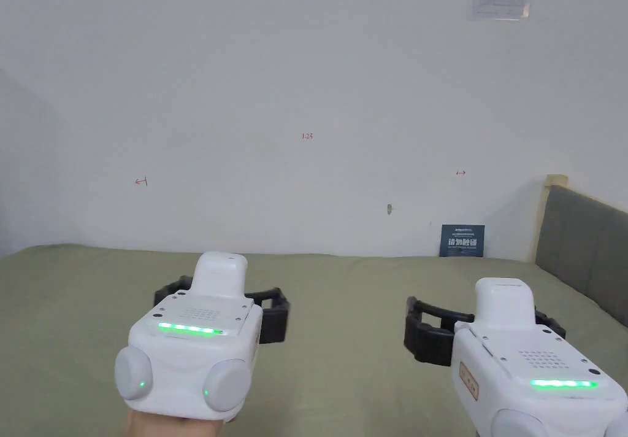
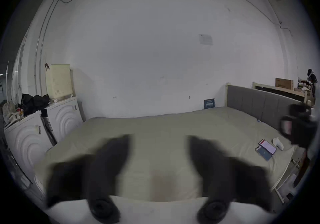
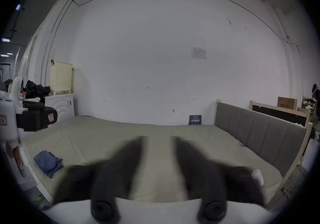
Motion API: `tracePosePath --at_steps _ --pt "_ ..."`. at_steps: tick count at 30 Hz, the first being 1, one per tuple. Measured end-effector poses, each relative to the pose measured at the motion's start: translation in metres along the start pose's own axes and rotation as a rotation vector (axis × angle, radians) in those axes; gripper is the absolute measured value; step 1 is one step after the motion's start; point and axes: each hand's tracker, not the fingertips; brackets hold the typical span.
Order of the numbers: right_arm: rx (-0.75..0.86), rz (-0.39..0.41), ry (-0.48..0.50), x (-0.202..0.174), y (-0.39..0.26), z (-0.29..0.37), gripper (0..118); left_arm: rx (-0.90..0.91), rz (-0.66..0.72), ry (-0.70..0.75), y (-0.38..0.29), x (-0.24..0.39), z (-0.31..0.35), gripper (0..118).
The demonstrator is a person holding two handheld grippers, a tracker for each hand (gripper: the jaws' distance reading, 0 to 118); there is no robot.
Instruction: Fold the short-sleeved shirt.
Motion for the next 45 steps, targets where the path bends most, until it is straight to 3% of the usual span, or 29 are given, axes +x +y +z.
tracePosePath --at_steps 4,6,22,26,30,45 --pt "-0.021 -0.031 -0.016 -0.001 -0.023 0.016 118 0.015 0.005 0.003 -0.003 -0.001 0.001 118" --pt "-0.034 -0.013 -0.020 0.004 0.011 -0.003 118 0.023 0.006 0.002 -0.005 0.000 0.002 118" --pt "-0.068 0.020 -0.002 -0.002 0.011 0.003 118 -0.010 0.086 0.013 0.008 -0.010 0.015 118" --pt "-0.072 0.022 0.004 -0.004 0.012 0.004 118 0.014 0.113 -0.149 0.005 -0.016 0.017 118" --pt "-0.075 0.046 0.012 -0.008 0.014 0.004 118 0.014 0.088 -0.061 0.007 -0.013 0.021 118" --pt "-0.084 0.053 0.041 -0.015 0.021 0.006 118 -0.053 0.081 -0.058 0.021 -0.012 0.033 118"
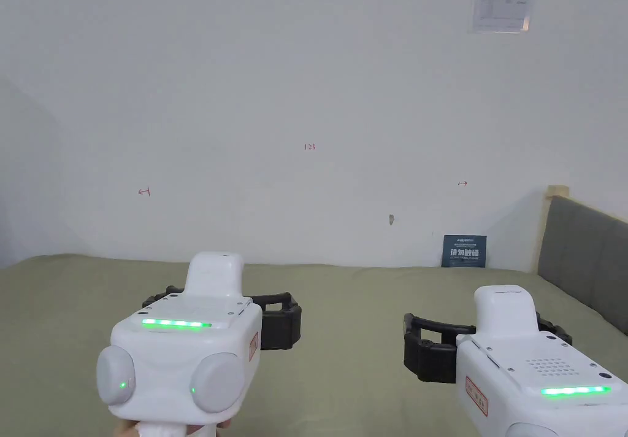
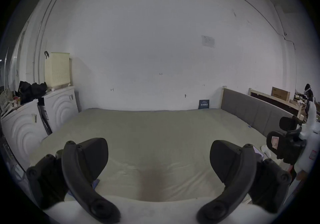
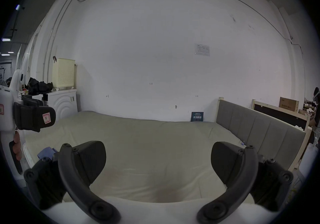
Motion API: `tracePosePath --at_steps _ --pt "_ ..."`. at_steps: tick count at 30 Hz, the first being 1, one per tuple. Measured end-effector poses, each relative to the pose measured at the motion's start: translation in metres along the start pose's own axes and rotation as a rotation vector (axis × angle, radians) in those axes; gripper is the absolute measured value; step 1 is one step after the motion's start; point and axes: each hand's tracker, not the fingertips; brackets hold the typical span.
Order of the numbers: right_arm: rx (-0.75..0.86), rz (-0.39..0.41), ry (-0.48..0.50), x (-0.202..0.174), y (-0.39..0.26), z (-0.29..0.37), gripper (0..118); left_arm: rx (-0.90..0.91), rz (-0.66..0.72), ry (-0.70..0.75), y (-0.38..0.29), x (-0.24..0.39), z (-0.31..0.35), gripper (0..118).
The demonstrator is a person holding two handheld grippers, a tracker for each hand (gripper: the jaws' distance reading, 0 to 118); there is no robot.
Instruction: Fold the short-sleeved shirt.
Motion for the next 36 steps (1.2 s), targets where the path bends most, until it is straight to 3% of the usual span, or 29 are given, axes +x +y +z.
tracePosePath --at_steps 3,6,21,36 --pt "-0.006 -0.002 -0.005 0.001 -0.001 0.000 118 0.009 -0.103 0.094 0.002 0.010 0.000 118" --pt "-0.014 -0.011 -0.004 0.003 -0.002 -0.001 118 0.035 -0.127 0.090 -0.001 0.014 0.003 118" --pt "-0.015 -0.004 0.006 0.001 0.000 0.002 118 0.016 -0.070 0.068 0.006 0.007 0.014 118" --pt "-0.008 -0.006 0.016 0.000 0.005 0.006 118 0.077 -0.131 -0.032 0.005 0.012 0.024 118"
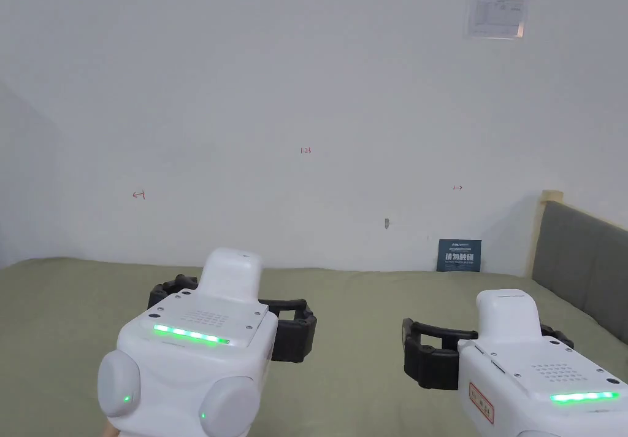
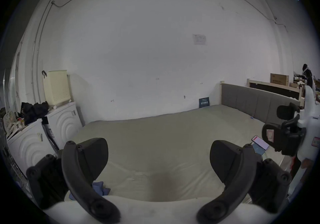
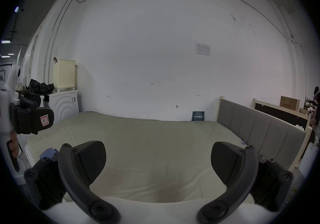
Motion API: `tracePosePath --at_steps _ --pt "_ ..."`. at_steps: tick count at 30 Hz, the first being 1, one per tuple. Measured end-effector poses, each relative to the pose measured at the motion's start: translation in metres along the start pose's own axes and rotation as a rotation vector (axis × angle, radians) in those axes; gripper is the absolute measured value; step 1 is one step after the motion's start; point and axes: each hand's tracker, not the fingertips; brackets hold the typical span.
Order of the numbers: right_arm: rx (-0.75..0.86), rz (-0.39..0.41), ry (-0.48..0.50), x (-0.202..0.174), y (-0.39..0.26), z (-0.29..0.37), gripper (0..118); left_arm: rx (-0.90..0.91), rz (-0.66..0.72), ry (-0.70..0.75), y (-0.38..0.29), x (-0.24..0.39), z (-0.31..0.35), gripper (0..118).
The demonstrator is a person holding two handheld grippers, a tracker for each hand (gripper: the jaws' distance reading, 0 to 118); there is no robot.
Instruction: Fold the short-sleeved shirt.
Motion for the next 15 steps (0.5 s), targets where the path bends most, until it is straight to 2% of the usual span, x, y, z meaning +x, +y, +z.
tracePosePath --at_steps 11,12,15 --pt "0.005 -0.010 0.015 -0.001 0.000 0.009 118 -0.010 0.071 0.029 -0.002 -0.011 -0.004 118" --pt "0.006 -0.010 0.016 -0.001 0.000 0.009 118 0.010 0.086 -0.026 -0.002 -0.013 -0.002 118" --pt "0.010 -0.013 0.013 -0.001 0.002 0.009 118 0.012 0.066 0.040 0.000 -0.007 0.001 118"
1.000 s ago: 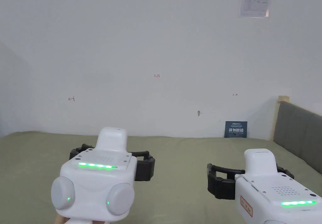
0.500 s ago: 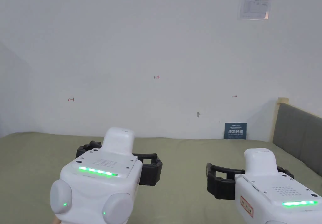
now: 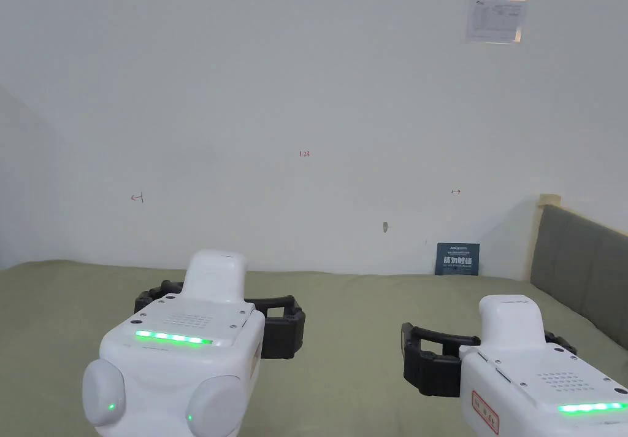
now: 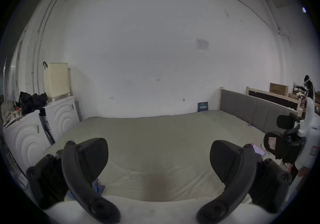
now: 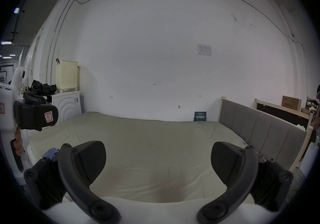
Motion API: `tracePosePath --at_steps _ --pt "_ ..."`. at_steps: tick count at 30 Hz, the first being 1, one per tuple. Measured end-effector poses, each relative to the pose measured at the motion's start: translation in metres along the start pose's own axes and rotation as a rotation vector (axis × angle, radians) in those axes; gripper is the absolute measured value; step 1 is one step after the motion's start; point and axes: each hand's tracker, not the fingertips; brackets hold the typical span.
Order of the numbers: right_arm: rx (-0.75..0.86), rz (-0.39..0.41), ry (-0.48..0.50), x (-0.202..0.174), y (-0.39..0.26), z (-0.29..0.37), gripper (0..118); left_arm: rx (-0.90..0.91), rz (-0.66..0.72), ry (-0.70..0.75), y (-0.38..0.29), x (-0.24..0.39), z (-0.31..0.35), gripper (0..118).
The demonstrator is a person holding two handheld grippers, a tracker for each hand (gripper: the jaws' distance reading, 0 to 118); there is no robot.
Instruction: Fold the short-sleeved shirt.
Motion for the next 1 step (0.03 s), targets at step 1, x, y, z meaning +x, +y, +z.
tracePosePath --at_steps 1 --pt "0.000 -0.002 -0.001 0.0001 0.0008 -0.0006 118 0.008 -0.002 0.001 -0.0007 0.0001 0.0014 118"
